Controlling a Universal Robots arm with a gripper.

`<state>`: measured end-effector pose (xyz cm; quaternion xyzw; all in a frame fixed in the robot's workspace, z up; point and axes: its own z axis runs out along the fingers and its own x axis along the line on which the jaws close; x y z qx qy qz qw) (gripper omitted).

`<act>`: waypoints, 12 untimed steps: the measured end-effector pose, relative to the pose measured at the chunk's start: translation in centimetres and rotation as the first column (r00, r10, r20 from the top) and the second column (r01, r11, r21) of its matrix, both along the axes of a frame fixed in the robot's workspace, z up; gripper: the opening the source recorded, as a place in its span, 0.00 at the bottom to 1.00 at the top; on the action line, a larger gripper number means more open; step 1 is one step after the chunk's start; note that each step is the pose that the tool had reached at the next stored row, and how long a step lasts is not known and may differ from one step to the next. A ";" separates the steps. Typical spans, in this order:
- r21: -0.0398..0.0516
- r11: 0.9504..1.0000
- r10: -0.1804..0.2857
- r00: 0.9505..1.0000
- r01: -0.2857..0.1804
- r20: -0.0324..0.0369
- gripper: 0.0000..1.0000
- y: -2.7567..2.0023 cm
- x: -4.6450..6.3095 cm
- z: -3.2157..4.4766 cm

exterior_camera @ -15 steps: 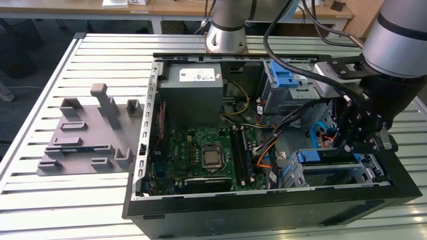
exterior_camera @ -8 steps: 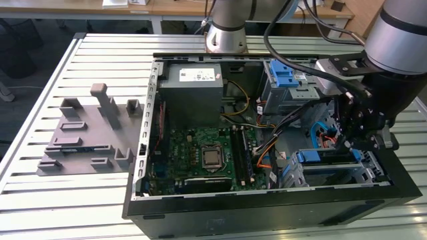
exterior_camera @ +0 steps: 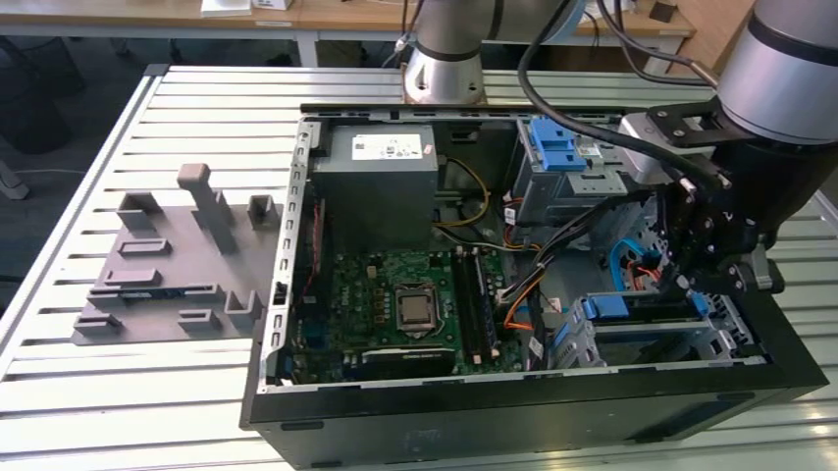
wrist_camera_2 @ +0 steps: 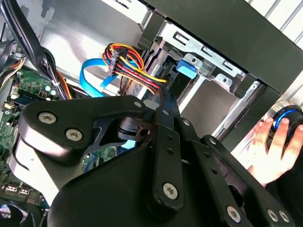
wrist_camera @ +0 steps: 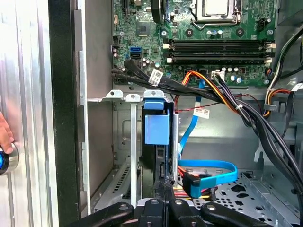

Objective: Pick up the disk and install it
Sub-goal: 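Insert the first disk wire, then insert the second disk wire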

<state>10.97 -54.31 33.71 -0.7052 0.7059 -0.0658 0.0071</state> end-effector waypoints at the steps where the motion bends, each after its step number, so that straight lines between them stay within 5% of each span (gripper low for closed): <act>1: 0.000 1.000 0.000 1.000 0.000 0.000 0.11 0.00 0.0 0.05; 12: 0.000 1.000 0.000 1.000 0.000 0.000 0.11 0.00 0.0 1.17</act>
